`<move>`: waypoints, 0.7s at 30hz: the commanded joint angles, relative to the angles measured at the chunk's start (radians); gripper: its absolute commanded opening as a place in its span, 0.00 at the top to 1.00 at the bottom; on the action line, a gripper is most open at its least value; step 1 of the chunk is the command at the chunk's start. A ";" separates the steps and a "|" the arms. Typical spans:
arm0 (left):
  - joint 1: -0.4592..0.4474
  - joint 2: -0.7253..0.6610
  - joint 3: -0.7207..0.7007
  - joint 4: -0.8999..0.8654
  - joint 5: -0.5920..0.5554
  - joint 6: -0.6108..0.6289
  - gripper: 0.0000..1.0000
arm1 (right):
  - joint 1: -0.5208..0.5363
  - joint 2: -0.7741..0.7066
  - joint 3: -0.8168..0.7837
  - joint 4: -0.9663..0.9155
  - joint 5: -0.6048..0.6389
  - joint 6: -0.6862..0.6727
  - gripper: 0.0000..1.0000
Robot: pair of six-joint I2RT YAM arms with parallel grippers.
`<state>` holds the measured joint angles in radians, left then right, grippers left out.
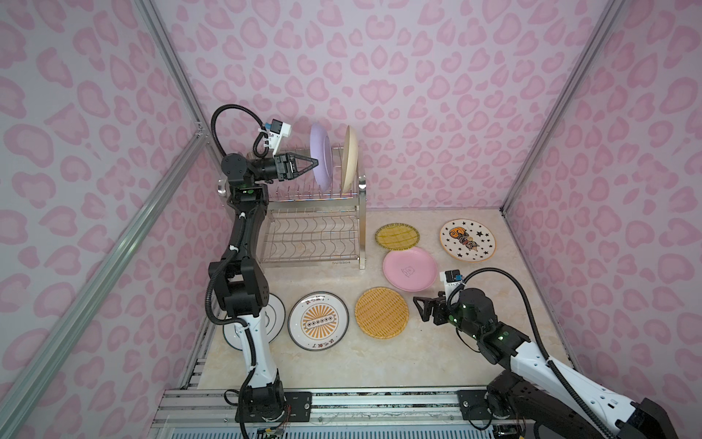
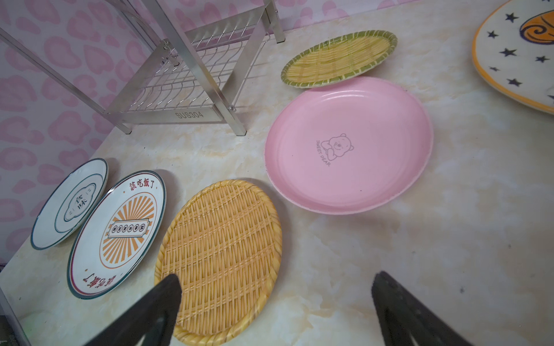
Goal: Load plates into a dish rack
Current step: Place the plate on the dish rack.
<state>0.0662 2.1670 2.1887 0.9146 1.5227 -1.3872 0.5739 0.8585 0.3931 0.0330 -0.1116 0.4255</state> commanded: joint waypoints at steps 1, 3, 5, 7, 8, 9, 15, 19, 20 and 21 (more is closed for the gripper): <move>-0.027 0.010 0.009 0.069 0.156 -0.080 0.96 | -0.003 -0.007 -0.012 0.010 -0.008 -0.011 0.00; -0.031 0.023 0.020 0.088 0.157 -0.106 0.96 | -0.004 -0.011 -0.018 0.012 -0.007 -0.010 0.00; -0.032 0.023 0.019 0.116 0.159 -0.130 0.96 | -0.004 -0.015 -0.021 0.011 -0.008 -0.006 0.00; -0.032 0.024 0.019 0.119 0.159 -0.132 0.96 | -0.005 -0.024 -0.027 0.010 -0.008 -0.006 0.00; -0.031 0.026 0.023 0.121 0.158 -0.132 0.96 | -0.005 -0.027 -0.029 0.011 -0.007 -0.005 0.00; -0.030 0.030 0.027 0.121 0.157 -0.134 0.96 | -0.004 -0.030 -0.032 0.008 -0.007 -0.005 0.00; -0.034 0.044 0.029 0.146 0.157 -0.156 0.90 | -0.006 -0.050 -0.043 0.000 -0.001 0.001 0.00; -0.034 0.040 0.034 0.158 0.153 -0.166 0.85 | -0.007 -0.053 -0.041 0.000 0.003 0.001 0.00; -0.035 0.037 0.035 0.161 0.154 -0.168 0.83 | -0.006 -0.053 -0.040 0.000 0.003 0.003 0.00; -0.035 0.035 0.036 0.163 0.153 -0.169 0.82 | -0.006 -0.053 -0.040 0.002 0.003 0.002 0.00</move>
<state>0.0353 2.1990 2.2127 1.0447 1.5509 -1.5425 0.5674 0.8059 0.3550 0.0322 -0.1154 0.4267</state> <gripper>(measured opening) 0.171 0.998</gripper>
